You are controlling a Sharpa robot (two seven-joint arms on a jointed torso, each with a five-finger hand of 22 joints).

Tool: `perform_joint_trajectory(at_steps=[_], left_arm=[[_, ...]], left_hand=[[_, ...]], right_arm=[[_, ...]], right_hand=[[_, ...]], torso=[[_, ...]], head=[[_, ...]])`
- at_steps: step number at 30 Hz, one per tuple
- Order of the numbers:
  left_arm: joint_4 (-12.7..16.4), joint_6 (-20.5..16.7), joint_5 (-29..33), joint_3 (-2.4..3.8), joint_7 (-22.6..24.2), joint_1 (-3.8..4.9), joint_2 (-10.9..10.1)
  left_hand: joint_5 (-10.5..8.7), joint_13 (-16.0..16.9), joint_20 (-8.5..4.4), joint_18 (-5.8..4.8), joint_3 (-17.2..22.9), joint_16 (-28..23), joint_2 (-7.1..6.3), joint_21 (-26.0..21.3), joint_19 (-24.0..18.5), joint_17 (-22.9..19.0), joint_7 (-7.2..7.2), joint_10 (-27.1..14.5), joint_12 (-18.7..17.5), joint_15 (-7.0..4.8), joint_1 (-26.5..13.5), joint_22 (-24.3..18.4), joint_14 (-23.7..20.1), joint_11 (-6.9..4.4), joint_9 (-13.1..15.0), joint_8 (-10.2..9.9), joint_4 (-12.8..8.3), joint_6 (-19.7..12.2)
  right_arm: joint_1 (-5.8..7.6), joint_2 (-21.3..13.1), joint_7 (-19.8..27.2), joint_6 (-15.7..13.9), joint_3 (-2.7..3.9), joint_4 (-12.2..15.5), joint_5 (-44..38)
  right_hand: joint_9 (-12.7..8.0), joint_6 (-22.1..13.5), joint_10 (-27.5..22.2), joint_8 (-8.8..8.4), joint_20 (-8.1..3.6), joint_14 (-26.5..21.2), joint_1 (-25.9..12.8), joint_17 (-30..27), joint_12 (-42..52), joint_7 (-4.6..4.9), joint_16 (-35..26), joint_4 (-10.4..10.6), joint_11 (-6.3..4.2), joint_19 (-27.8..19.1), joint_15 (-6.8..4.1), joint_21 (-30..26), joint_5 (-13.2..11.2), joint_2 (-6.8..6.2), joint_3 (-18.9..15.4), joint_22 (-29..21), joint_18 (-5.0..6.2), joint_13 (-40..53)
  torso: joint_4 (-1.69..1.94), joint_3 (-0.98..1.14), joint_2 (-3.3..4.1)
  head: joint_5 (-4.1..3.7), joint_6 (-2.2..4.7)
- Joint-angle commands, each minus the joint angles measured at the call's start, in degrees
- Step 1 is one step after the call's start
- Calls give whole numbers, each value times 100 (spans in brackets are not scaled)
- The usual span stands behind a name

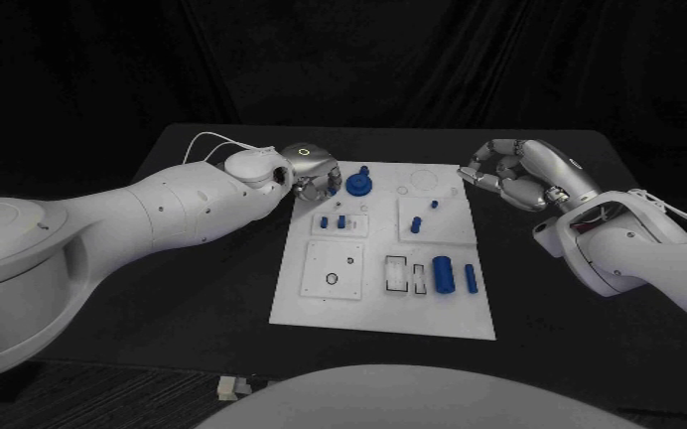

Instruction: Assemble the parts on the task board

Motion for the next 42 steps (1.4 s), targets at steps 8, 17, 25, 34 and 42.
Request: perform_joint_trajectory(at_steps=[8,17,25,34,42], left_arm=[[-66,212,21,-11,53,-49,44],[33,9,21,-11,197,-55,-36],[486,-447,21,-10,329,-38,-289],[1422,-1152,-861,-9,304,166,-727],[1999,-1189,-1923,-11,154,290,-990]], left_hand=[[84,-43,16,47,95,8,51,29,19,-2,38,551,50,11,160,868,30,22,35,112,-107,265],[104,-120,9,44,71,12,52,38,36,4,37,1153,-57,-11,233,872,69,-13,30,129,-231,379],[97,-149,5,41,57,17,8,58,48,19,48,1153,-139,-8,246,878,86,5,11,98,-254,349],[95,-201,10,35,82,39,-40,77,61,83,-8,1084,-298,-2,276,882,130,-32,-26,37,-267,300],[96,-199,13,40,93,44,-44,40,46,97,-66,1118,-321,-27,281,873,141,-98,-39,20,-271,294]], right_arm=[[-13,-5,-102,49,4,13,-33],[-17,3,-103,61,4,10,-33],[-21,-8,-105,61,4,5,-33],[-26,-12,-117,69,4,-9,-33],[-36,14,-118,80,4,-28,-33]], right_hand=[[-12,45,600,10,-41,449,73,679,-19,-6,-23,-17,-30,-12,-41,-27,31,9,-20,1009,62,1492],[-13,51,600,12,-42,448,77,676,-19,-7,-25,-17,-31,-14,-42,-33,30,12,-19,1007,63,1492],[-13,51,600,12,-42,448,77,676,-19,-7,-25,-17,-31,-14,-42,-33,30,12,-19,1007,63,1492],[-16,56,600,12,-43,448,82,675,-19,-9,-25,-16,-33,-15,-43,-35,30,13,-19,1007,63,1492],[-16,56,600,12,-43,448,82,675,-19,-9,-25,-16,-33,-15,-43,-35,30,13,-19,1007,63,1492]], torso=[[0,-5,0],[3,-4,1],[4,-1,-3],[7,0,-10],[1,2,-11]], head=[[2,-1],[4,-1],[-11,-1],[-5,-1],[-1,-1]])
